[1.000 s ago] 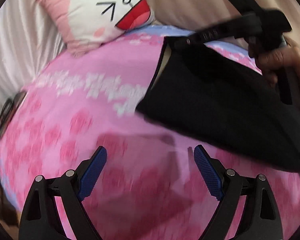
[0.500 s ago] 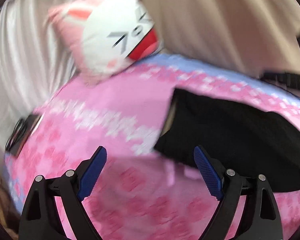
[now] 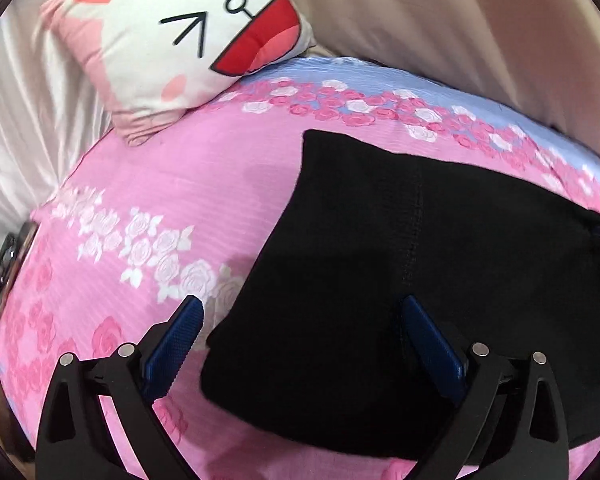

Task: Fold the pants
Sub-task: 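Lower the trousers onto the bed and open both grippers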

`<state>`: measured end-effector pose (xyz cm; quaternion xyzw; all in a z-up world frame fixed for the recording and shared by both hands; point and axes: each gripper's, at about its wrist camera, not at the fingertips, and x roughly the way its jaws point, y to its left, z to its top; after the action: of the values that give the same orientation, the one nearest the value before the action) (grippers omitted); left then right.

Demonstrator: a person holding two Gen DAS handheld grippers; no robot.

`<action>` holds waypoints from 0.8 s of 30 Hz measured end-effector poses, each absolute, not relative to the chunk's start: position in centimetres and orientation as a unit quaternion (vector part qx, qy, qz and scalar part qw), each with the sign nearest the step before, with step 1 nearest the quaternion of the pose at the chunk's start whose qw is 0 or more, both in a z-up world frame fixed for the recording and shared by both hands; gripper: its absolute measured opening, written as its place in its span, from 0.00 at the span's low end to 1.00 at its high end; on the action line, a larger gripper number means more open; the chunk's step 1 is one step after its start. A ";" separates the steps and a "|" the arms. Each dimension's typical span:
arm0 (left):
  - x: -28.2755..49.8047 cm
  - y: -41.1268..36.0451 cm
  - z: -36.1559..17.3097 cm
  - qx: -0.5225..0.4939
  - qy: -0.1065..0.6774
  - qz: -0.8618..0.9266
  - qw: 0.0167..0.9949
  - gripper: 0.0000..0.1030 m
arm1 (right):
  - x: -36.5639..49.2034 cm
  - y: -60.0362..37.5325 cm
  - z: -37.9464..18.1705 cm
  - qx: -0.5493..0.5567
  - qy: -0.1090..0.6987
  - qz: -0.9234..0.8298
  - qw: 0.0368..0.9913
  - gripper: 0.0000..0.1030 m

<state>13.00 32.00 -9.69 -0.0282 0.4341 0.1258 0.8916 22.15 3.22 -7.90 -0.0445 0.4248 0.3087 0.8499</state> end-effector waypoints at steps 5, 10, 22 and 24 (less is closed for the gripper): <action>11.5 31.3 -8.7 0.070 0.412 0.204 0.885 0.95 | 20.5 -0.9 -5.9 0.019 0.412 0.294 0.862 0.33; 12.4 33.0 -8.5 0.041 0.432 0.220 0.874 0.91 | 23.4 1.5 -10.3 0.006 0.462 0.265 0.846 0.36; 15.3 22.5 -8.4 0.057 0.432 0.175 0.883 0.92 | 22.9 -2.9 -5.8 0.105 0.422 0.281 0.855 0.25; 14.2 21.0 -7.5 0.034 0.417 0.149 0.896 0.92 | 19.1 -6.5 -4.5 0.062 0.400 0.264 0.875 0.26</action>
<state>14.19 21.03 -7.49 0.0343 0.4170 0.1493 0.8959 19.07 -6.55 -4.49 0.0624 0.4000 0.2639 0.8755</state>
